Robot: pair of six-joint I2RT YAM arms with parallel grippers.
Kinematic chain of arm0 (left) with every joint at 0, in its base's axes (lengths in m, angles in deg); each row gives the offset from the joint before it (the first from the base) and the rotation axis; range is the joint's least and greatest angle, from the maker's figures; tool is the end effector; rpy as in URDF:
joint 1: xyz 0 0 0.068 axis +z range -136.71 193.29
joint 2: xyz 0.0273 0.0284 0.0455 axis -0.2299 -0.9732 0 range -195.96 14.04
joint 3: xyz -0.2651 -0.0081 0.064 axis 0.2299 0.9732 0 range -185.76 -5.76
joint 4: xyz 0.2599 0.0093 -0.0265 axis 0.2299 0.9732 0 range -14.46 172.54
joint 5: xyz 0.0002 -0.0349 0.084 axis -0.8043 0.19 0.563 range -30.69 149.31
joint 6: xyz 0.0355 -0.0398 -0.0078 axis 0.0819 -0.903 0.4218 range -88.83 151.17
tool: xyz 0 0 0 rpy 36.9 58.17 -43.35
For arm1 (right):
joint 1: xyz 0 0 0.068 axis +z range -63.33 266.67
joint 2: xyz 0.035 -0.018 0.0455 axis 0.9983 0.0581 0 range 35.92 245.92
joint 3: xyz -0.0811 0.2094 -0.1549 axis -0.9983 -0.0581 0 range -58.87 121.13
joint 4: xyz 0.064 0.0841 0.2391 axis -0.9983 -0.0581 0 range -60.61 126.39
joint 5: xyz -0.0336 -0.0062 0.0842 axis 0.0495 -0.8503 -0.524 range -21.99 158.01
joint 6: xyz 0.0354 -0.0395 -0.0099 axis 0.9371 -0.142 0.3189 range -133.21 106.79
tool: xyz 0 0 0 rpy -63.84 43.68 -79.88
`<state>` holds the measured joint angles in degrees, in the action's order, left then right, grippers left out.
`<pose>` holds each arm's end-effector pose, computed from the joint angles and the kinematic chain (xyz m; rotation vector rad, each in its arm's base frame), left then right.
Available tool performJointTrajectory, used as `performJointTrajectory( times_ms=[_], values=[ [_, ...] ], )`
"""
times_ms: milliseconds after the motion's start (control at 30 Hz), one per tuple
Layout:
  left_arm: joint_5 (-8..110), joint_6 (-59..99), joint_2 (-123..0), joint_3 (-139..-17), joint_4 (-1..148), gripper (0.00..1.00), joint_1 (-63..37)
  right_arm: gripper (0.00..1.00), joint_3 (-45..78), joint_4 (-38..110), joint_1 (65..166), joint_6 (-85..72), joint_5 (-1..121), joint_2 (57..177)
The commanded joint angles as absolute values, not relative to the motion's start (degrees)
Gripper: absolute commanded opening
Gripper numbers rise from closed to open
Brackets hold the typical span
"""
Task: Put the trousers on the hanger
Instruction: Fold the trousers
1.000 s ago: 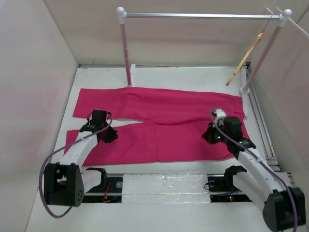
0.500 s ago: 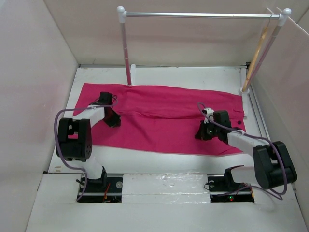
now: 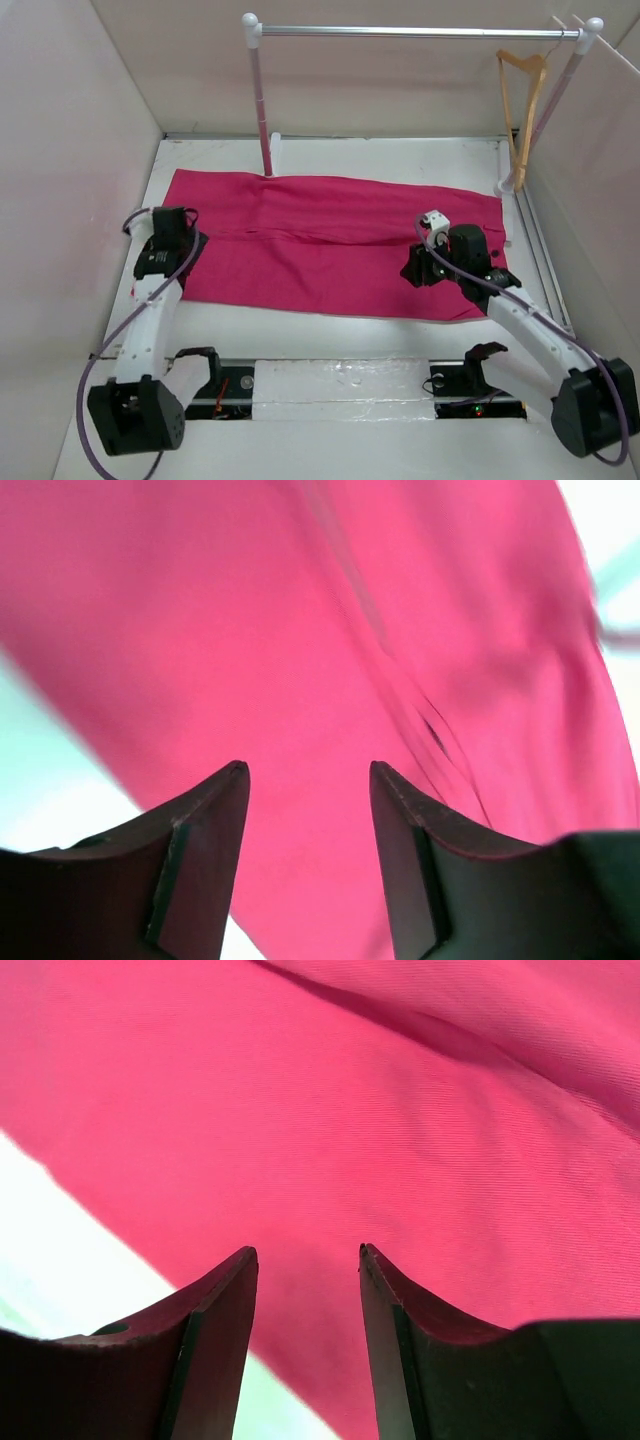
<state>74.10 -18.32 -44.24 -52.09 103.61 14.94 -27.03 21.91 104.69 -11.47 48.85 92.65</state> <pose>0.2159 0.0153 0.2763 -1.0902 1.9643 -0.1579 0.1921 0.0748 0.2173 -0.5000 2.2176 0.5607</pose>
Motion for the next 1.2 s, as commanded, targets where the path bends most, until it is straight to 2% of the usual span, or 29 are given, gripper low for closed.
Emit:
performJointTrajectory(
  times_ms=[0, 100, 233, 267, 400, 533, 633, 733, 800, 833, 867, 900, 1000, 1067, 1167],
  values=[
    [75.3, -21.3, -44.9, -46.4, 108.4, 0.46, 27.3, 0.51, -29.3, 18.7, 106.5, -11.9, 47.4, 87.2],
    [72.4, -20.7, -46.6, -45.5, 108.8, 0.46, 34.4, 0.51, -31.9, 18.5, 109.2, -11.1, 47.2, 83.1],
    [67.6, -17.4, -49.4, -44.8, 106.1, 0.49, 51.3, 0.51, -33.4, 17.8, 110.0, -11.0, 47.8, 80.7],
    [65.0, -16.3, -50.5, -44.9, 105.3, 0.49, 52.7, 0.51, -33.2, 17.6, 110.0, -11.3, 47.5, 80.5],
    [65.3, -13.5, -58.8, -46.2, 102.5, 0.52, 53.5, 0.52, -32.0, 14.8, 110.0, -12.5, 47.4, 80.6],
    [64.4, -10.1, -61.5, -45.0, 97.9, 0.50, 53.5, 0.51, -31.4, 14.3, 110.6, -12.4, 47.1, 81.2],
    [64.0, -9.7, -63.0, -43.6, 94.1, 0.52, 52.9, 0.52, -30.8, 14.3, 111.2, -12.1, 47.4, 81.3],
    [61.5, -7.9, -64.5, -42.9, 90.3, 0.42, 52.2, 0.51, -30.5, 13.5, 112.6, -10.9, 48.8, 81.3],
    [60.3, -7.2, -65.6, -43.2, 89.2, 0.19, 52.2, 0.51, -30.8, 12.7, 113.1, -9.6, 51.0, 80.4],
    [59.8, -6.8, -65.9, -43.6, 88.9, 0.13, 51.7, 0.51, -31.1, 12.6, 113.1, -9.0, 51.1, 80.0],
    [59.7, -6.2, -66.5, -44.2, 88.9, 0.04, 51.7, 0.50, -31.3, 12.2, 113.1, -8.9, 52.4, 79.8],
    [59.7, -5.1, -66.6, -45.4, 89.5, 0.00, 51.7, 0.50, -31.3, 11.0, 113.1, -8.6, 53.1, 79.2],
    [59.6, -4.8, -64.3, -47.7, 94.2, 0.00, 50.9, 0.50, -30.7, 5.3, 112.1, -6.5, 58.3, 77.8],
    [56.8, -5.1, -58.4, -49.2, 96.1, 0.00, 50.9, 0.50, -30.7, 3.0, 110.2, -5.4, 60.7, 76.6],
    [56.1, -7.1, -48.9, -51.1, 99.7, 0.00, 50.9, 0.56, -30.6, -1.0, 105.5, -2.2, 62.6, 75.0]
  ],
)
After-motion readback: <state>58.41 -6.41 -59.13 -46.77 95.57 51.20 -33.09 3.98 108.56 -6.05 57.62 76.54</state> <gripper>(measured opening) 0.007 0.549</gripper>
